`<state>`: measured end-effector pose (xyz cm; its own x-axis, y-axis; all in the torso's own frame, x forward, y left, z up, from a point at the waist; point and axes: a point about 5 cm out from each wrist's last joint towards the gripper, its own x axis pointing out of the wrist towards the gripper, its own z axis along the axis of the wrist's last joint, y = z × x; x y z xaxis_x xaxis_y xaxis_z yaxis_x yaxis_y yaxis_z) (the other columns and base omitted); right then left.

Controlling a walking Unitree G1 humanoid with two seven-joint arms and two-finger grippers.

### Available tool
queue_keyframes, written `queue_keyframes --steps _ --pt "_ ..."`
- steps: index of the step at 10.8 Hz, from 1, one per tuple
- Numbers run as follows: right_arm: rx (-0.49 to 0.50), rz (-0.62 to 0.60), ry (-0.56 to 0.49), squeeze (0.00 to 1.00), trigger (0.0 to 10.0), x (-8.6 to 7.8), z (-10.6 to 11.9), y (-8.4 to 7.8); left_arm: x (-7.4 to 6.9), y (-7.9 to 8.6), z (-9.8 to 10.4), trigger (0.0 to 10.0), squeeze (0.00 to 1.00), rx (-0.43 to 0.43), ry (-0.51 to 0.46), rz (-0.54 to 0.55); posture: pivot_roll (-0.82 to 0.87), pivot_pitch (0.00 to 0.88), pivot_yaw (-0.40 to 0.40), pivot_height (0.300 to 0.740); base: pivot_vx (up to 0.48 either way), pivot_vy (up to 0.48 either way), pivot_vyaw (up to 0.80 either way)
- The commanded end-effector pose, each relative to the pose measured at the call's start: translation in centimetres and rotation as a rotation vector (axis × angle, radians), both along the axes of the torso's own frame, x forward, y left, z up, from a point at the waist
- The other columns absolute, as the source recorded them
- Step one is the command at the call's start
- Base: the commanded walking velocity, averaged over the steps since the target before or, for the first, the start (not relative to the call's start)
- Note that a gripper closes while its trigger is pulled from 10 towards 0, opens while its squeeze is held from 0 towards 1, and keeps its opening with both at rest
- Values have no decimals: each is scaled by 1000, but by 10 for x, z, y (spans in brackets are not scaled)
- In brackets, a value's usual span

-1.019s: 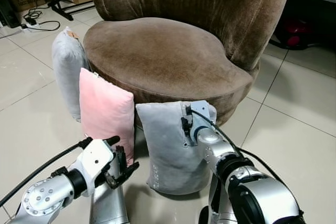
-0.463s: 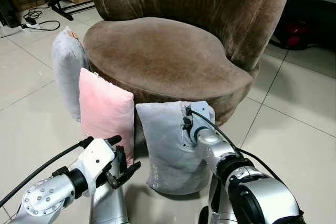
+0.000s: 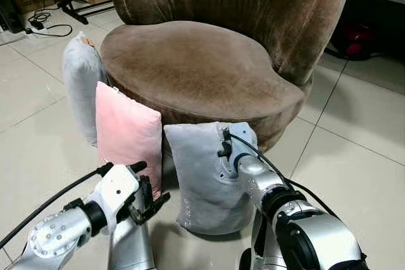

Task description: Move the pillow to the sofa from floor

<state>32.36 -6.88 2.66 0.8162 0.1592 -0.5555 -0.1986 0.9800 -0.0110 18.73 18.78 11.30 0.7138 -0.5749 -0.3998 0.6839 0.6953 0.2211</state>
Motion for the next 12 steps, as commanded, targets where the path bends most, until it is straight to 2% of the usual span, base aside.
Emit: queue_keyframes --steps 1,4,6,7,9,10,11,12 --pt "4 24 35 0 0 -2 -3 2 4 0 0 10000 0 9 -11 1 -1 0 -34 379 0 0 0" --pt "55 104 27 0 0 -3 -3 5 14 1 -1 10000 0 15 -37 13 5 0 -40 379 0 0 0" --pt "196 258 -31 0 0 -5 3 15 18 5 -1 10000 0 23 -75 59 12 0 -46 379 0 0 0" --pt "270 265 -77 0 0 -1 11 12 21 10 0 10000 0 26 -106 108 12 0 -50 379 0 0 0" --pt "375 209 -207 0 0 11 30 -3 30 26 7 10000 0 29 -200 272 -5 0 -49 379 0 0 0" --pt "482 108 -328 0 0 17 50 -22 33 29 16 10000 0 0 -268 352 -19 0 -34 379 0 0 0" --pt "585 36 -457 0 0 14 77 -40 38 26 26 10000 0 -38 -321 391 -71 0 12 379 0 0 0" --pt "638 16 -549 0 0 7 100 -50 44 19 32 10000 0 -62 -353 385 -114 0 40 379 0 0 0"
